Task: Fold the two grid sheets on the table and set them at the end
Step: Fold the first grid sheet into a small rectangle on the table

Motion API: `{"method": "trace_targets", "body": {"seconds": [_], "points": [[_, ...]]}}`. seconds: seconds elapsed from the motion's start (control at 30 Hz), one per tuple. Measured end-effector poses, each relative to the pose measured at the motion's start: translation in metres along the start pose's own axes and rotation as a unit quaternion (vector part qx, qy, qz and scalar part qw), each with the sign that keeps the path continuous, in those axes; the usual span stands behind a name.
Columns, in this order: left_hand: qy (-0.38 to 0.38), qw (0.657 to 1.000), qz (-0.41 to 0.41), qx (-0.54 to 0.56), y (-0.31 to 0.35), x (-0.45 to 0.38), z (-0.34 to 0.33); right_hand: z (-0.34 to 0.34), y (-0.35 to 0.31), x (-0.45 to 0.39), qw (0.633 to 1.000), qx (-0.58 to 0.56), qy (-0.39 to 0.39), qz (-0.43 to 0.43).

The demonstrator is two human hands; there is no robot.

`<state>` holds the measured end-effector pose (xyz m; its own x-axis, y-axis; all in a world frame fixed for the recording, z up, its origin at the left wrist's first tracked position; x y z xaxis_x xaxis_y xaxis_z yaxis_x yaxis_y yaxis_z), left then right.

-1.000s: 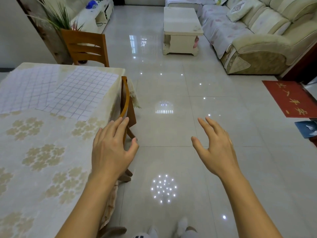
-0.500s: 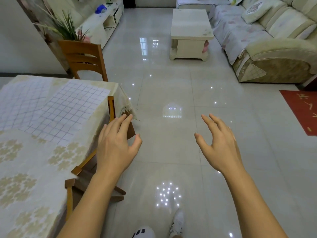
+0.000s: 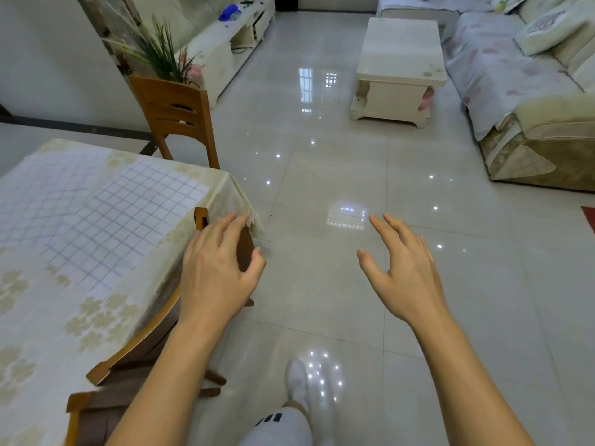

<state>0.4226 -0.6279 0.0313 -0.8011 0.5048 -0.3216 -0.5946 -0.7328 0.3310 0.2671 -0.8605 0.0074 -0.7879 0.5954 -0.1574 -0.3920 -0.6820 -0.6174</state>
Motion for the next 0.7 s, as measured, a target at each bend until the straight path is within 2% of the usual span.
{"method": "trace_targets", "body": {"seconds": [0.23,0.5,0.7], "points": [[-0.005,0.999,0.033,-0.001,-0.013,-0.072,-0.036,-0.026,0.009,-0.093,0.999,0.012,-0.026,0.018],[-0.021,0.996,0.075,0.032,-0.052,-0.183,-0.081,-0.06,-0.012,-0.23,0.997,0.029,-0.043,0.054],[-0.012,0.996,0.066,0.052,-0.072,-0.261,-0.097,-0.089,-0.029,-0.308,0.996,0.021,-0.046,0.076]]}}
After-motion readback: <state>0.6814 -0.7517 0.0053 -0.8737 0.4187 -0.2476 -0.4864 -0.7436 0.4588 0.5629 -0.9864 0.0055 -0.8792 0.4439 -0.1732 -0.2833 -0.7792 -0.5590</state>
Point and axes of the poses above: each hand's wrist, its own x-axis away from the middle knuckle, its own z-axis out of the back of the hand, y = z × x, the point moved 8 cm from there along -x, towards the middle knuckle, and after that the axes turned 2 degrees about -x, right-handed, at the moved point
